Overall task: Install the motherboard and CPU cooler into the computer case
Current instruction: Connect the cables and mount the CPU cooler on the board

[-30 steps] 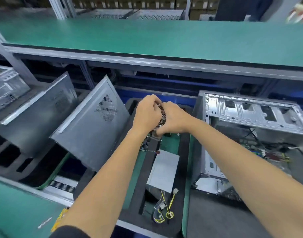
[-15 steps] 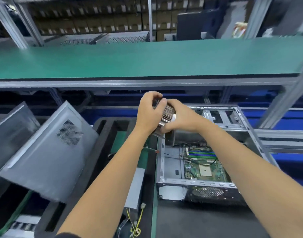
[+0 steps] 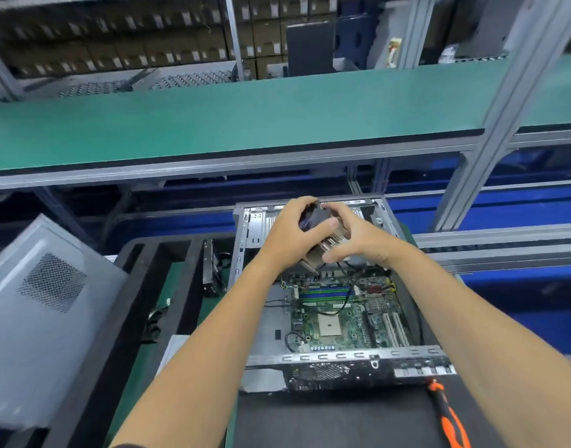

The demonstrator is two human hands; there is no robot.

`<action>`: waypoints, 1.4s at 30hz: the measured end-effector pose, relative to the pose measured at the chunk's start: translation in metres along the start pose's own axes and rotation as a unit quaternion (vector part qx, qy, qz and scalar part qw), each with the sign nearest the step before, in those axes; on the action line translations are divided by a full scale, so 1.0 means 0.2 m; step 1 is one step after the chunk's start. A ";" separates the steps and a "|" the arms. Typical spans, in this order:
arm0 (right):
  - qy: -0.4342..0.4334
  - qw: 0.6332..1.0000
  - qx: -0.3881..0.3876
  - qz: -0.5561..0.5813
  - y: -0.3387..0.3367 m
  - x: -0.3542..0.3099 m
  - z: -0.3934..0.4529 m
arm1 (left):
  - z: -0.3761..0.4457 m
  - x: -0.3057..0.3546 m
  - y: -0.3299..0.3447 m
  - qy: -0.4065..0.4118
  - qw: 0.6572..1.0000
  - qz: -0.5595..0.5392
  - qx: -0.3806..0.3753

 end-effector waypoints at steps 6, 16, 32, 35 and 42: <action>-0.006 0.999 0.003 -0.048 -0.11 0.05 0.04 | 0.13 0.06 0.05 0.084 0.966 0.245 0.022; 0.025 0.983 0.122 -0.137 -0.06 0.14 0.22 | 0.33 -0.07 0.11 0.017 0.927 0.369 0.065; 0.022 0.978 0.183 -0.101 -0.08 0.14 0.26 | 0.35 -0.08 0.03 0.002 0.981 0.181 -0.070; 0.006 0.970 0.242 -0.015 -0.10 0.05 0.25 | 0.31 -0.04 0.02 0.006 0.984 0.173 -0.043; -0.116 0.957 0.265 -0.004 0.04 -0.01 0.08 | 0.07 0.09 0.08 0.023 0.998 0.036 -0.041</action>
Point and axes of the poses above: each hand's wrist, its own z-axis towards the middle knuckle, its own y-axis out of the palm, x = y × z, the point moved 2 cm from there along z, towards the middle knuckle, and after that the axes turned 1 degree about z, right-handed, at the moved point
